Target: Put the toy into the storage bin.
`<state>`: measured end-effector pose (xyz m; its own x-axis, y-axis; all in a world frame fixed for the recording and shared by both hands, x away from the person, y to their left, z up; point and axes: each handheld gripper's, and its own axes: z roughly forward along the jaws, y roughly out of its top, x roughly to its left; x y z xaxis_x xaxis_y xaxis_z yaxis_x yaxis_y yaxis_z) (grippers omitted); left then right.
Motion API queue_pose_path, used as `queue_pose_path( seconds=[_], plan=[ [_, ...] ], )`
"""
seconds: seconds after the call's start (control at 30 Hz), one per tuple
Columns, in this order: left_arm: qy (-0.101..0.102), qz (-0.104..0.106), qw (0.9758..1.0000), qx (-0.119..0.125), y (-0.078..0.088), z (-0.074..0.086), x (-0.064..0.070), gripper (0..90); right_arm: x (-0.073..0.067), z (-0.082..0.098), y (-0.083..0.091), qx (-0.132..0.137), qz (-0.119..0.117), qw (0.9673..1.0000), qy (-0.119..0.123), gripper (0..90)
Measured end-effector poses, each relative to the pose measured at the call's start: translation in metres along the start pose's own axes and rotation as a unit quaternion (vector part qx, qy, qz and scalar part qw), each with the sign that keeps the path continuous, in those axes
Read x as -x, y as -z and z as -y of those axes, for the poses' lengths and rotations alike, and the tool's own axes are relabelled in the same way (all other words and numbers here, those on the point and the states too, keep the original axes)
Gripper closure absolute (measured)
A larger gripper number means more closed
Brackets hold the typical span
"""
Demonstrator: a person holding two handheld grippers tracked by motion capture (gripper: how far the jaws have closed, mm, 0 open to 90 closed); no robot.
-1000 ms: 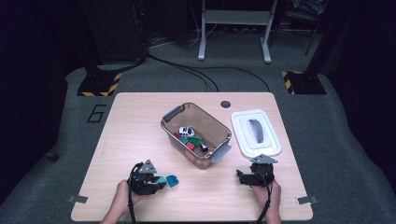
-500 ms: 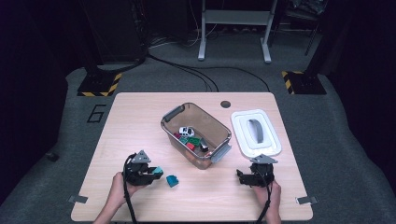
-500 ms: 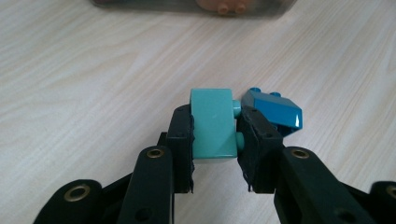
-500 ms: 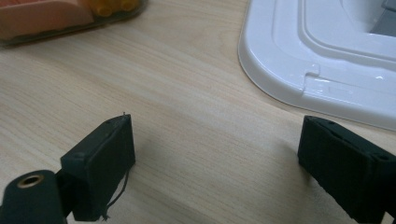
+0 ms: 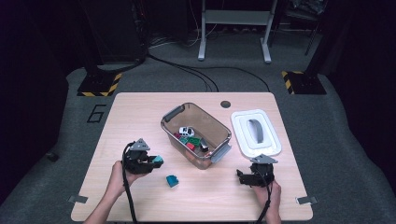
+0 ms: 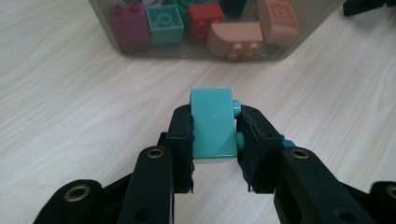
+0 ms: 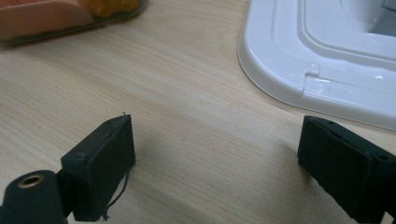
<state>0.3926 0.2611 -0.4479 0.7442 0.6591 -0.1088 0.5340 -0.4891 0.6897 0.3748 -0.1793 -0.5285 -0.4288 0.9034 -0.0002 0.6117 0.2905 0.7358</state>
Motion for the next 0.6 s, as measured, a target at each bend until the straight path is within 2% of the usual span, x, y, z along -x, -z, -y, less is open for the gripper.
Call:
queue_pose_path(
  seconds=[0.17, 0.4, 0.6],
  plan=[
    [0.000, 0.002, 1.0000, 0.009, 0.007, -0.012, -0.004, 67.7, 0.000, 0.000, 0.000, 0.000, 0.000, 1.0000, 0.000, 10.3],
    [-0.017, -0.010, 0.9996, 0.018, 0.017, -0.034, -0.003, 67.7, 0.000, 0.000, 0.000, 0.000, 0.000, 1.0000, 0.000, 10.3],
    [-0.028, -0.012, 0.9992, 0.026, 0.026, -0.058, -0.001, 67.7, 0.000, 0.000, 0.000, 0.000, 0.000, 1.0000, 0.001, 10.3]
  ],
)
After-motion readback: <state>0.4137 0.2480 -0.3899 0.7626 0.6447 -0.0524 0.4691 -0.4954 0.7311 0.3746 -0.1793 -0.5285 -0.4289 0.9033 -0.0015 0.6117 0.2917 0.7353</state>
